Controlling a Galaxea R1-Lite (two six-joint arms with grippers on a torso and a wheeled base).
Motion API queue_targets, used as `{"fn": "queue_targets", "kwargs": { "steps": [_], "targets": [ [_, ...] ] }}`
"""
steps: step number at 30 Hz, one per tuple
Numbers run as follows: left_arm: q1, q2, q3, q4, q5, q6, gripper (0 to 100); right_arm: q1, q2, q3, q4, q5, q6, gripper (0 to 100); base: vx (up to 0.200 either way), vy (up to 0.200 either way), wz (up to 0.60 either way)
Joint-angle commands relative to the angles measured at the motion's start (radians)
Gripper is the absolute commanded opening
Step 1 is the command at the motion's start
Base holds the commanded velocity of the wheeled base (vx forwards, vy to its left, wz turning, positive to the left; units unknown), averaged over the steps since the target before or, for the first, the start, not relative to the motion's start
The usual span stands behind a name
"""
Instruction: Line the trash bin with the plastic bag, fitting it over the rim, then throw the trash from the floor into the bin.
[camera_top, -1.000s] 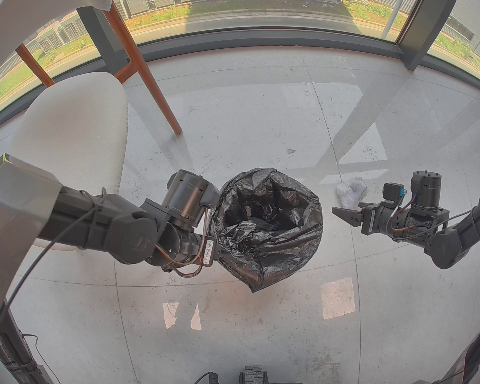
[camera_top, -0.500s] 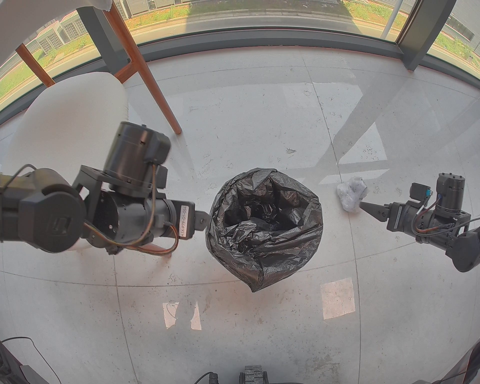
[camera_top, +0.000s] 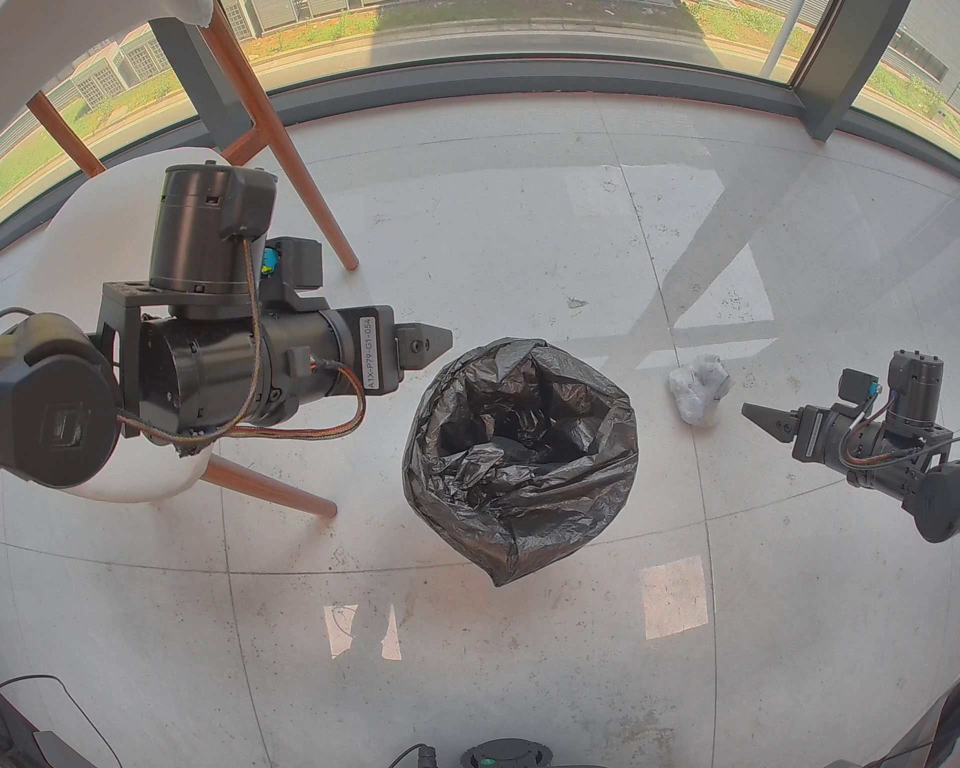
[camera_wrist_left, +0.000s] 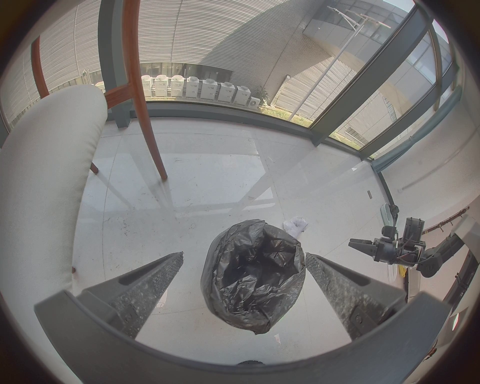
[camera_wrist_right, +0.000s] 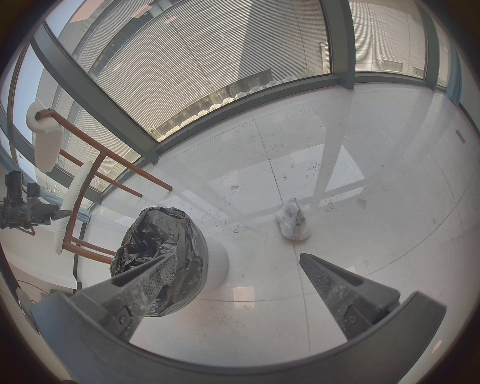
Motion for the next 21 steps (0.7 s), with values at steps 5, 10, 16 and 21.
{"fn": "queue_targets", "kwargs": {
  "steps": [5,10,16,21],
  "targets": [
    [0.041,-0.017,-0.007,-0.017,0.000,0.002,100,-0.002,0.131,-0.127,0.000,-0.035,-0.001,100,0.000,-0.200,0.00],
    [0.091,-0.047,-0.024,-0.018,0.004,0.025,100,0.001,0.237,-0.247,0.003,-0.038,-0.001,100,0.000,-0.200,0.00],
    [0.149,-0.047,-0.050,-0.084,0.075,0.060,100,0.020,0.392,-0.404,0.006,-0.059,-0.023,100,0.000,0.000,0.00],
    [0.165,-0.047,-0.041,-0.103,0.080,0.057,100,0.029,0.524,-0.491,0.001,-0.091,-0.018,100,0.200,0.000,0.00]
  ]
}}
